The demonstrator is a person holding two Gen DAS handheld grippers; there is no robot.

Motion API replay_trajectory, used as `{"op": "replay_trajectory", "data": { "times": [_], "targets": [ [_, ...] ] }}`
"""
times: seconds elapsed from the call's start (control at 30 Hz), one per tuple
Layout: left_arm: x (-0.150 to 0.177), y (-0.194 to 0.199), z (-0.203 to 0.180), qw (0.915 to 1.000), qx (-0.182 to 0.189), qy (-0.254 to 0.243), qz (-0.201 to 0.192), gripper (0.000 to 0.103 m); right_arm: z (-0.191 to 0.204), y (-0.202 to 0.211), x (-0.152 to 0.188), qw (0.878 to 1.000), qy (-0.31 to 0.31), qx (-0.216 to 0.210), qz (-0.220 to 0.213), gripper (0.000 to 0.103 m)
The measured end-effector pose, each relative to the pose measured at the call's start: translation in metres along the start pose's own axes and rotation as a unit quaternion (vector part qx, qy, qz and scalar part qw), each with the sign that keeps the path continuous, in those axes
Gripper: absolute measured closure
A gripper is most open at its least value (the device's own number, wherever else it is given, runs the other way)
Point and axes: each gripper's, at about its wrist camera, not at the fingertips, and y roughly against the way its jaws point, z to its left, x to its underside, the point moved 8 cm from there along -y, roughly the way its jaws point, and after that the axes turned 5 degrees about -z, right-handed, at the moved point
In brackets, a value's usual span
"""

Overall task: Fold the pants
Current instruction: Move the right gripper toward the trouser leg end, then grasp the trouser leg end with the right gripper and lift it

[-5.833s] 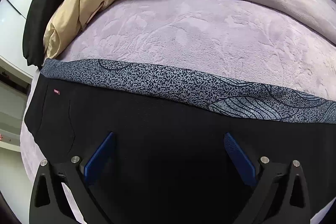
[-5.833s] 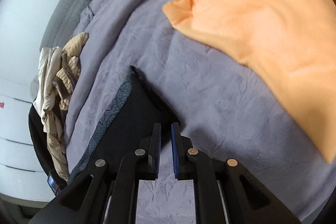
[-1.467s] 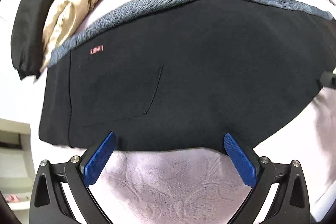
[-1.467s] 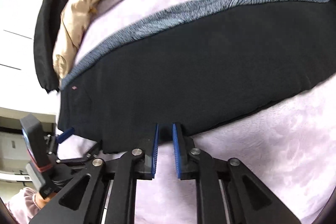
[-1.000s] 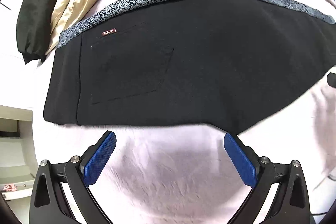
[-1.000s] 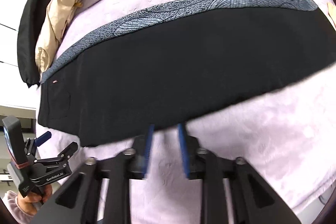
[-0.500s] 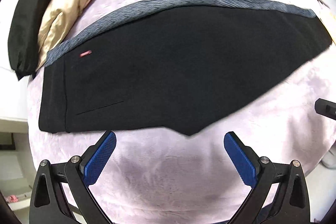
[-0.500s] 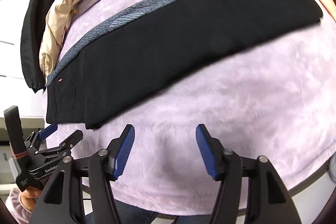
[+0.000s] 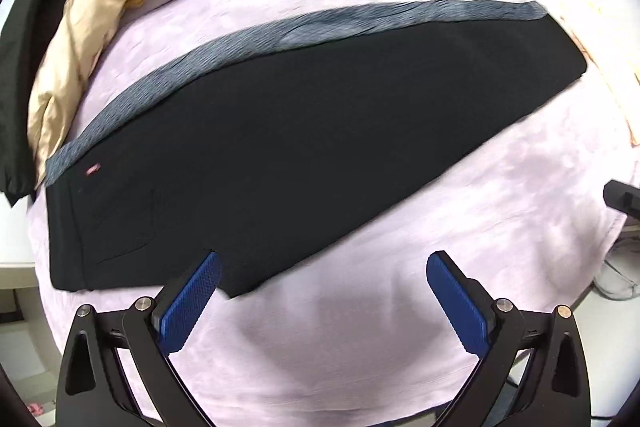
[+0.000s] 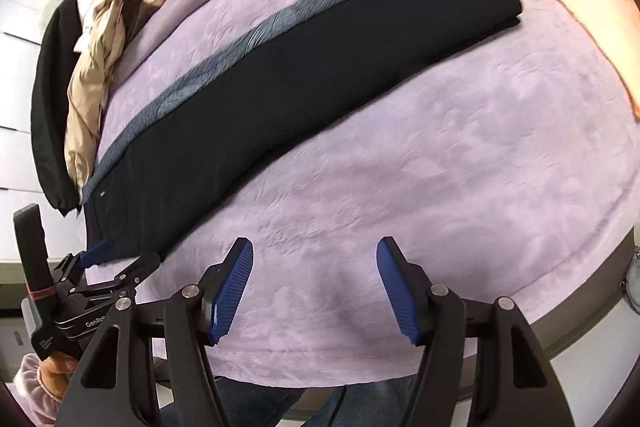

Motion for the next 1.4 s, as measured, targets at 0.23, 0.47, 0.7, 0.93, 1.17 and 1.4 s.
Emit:
{"op": "replay_trajectory", "data": {
  "times": [0.23, 0.47, 0.7, 0.93, 1.17, 1.4],
  "targets": [
    [-0.037, 0.009, -0.056, 0.9990, 0.043, -0.005, -0.012, 0.000, -0.040, 0.045, -0.054, 0.999, 0.017, -0.001, -0.034, 0.035],
    [-0.106, -0.008, -0.062, 0.9975, 0.041, 0.027, -0.050, 0.000, -0.083, 0.067, -0.131, 0.995, -0.017, -0.054, -0.080, 0.035],
    [-0.145, -0.051, -0.051, 0.9961, -0.004, 0.073, -0.050, 0.000, -0.133, -0.016, -0.150, 0.976, -0.150, -0.148, -0.049, 0.049],
    [-0.154, -0.098, -0.063, 0.9945, -0.038, 0.085, -0.048, 0.000, -0.177, -0.057, -0.146, 0.958, -0.216, -0.176, -0.075, 0.049],
    [-0.151, -0.127, -0.071, 0.9934, -0.059, 0.082, -0.054, 0.000, -0.170, -0.066, -0.161, 0.943, -0.218, -0.230, -0.106, 0.049],
    [-0.169, -0.113, -0.065, 0.9925, -0.071, 0.078, -0.061, 0.019, -0.151, -0.077, -0.181, 0.934, -0.242, -0.235, -0.120, 0.088]
  ]
}}
